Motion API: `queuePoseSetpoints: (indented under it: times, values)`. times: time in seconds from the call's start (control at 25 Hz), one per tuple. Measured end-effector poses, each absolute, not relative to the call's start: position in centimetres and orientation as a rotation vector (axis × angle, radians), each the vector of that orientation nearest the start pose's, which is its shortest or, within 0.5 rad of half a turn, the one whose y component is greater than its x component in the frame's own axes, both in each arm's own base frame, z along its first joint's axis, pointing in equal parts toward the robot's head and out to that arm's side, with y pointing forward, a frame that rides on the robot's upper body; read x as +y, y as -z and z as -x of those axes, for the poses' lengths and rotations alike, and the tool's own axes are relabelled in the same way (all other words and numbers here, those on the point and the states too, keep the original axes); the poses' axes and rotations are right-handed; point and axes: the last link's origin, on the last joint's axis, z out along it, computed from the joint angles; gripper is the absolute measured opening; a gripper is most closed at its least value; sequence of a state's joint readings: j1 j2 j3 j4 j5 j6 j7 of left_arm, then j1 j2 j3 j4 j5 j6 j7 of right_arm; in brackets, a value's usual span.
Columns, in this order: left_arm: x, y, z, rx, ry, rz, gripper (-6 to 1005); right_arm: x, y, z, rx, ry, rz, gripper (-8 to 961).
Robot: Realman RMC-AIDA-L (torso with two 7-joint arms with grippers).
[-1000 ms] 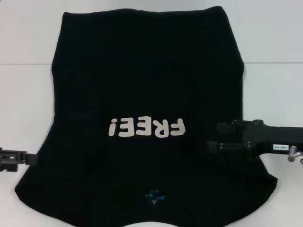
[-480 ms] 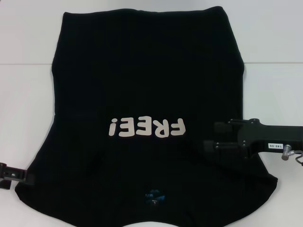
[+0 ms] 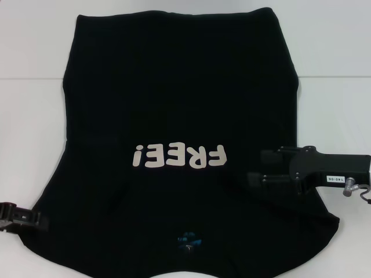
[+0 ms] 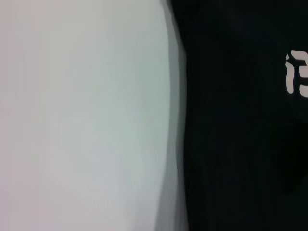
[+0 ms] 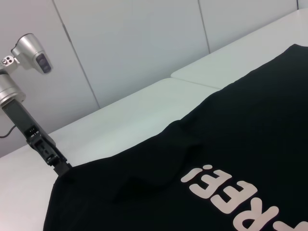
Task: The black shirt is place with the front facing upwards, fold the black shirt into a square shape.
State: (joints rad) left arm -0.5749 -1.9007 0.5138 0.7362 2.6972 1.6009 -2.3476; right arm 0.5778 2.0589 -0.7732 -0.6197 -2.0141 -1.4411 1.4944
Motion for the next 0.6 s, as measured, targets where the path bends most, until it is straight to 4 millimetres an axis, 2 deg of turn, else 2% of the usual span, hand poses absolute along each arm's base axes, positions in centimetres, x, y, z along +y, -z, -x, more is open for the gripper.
queuePoseSetpoints:
  times: [0.52, 0.6]
  values:
    - [31.67, -8.16, 35.87, -1.857, -0.111, 2.141, 883, 34.82, 0.97, -25.98, 0.781, -0.586, 2.724, 824]
    - [31.66, -8.12, 36.00, -1.848, -0.118, 2.141, 805, 34.81, 0.92, -26.05, 0.785, -0.588, 2.719, 824]
